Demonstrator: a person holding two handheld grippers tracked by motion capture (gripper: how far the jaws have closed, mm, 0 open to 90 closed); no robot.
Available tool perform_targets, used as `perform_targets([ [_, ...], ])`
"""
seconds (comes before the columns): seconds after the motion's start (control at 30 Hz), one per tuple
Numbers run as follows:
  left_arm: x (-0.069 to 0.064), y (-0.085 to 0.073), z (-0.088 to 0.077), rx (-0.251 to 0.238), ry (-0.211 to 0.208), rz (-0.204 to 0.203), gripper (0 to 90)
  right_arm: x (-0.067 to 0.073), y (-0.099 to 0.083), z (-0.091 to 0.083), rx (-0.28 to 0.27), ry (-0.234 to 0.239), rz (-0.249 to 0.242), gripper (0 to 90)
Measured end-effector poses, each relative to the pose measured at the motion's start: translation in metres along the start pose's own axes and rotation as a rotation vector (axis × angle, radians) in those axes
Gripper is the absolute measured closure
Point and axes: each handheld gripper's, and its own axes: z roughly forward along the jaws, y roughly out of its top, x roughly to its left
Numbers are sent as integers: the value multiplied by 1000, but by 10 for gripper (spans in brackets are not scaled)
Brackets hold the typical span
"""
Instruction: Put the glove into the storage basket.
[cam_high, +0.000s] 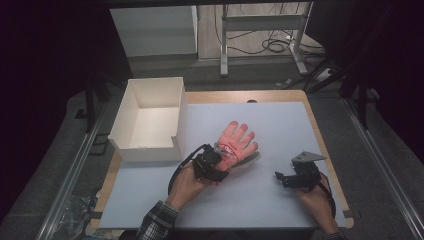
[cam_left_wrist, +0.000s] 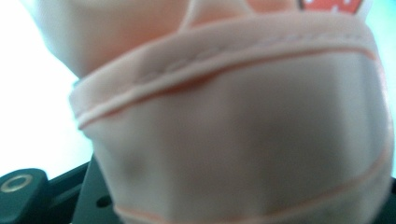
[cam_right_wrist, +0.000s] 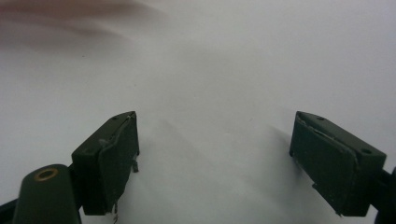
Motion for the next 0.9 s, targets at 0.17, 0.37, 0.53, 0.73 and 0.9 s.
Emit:
perform_targets([
  [0.17, 9, 11, -11, -6, 21, -19, 472, 0, 0, 0, -1, 1, 0, 160],
  [0.37, 19, 22, -23, -15, 49, -43, 470, 0, 0, 0, -1, 0, -1, 160],
  [0.53, 29, 30, -33, -21, 67, -68, 467, 0, 0, 0, -2, 0, -1, 160],
  [0.73, 39, 40, -44, -30, 87, -96, 465, 0, 0, 0, -1, 2, 3, 160],
  [0.9, 47, 47, -54, -26, 105, -103, 462, 0, 0, 0, -3, 1, 0, 160],
])
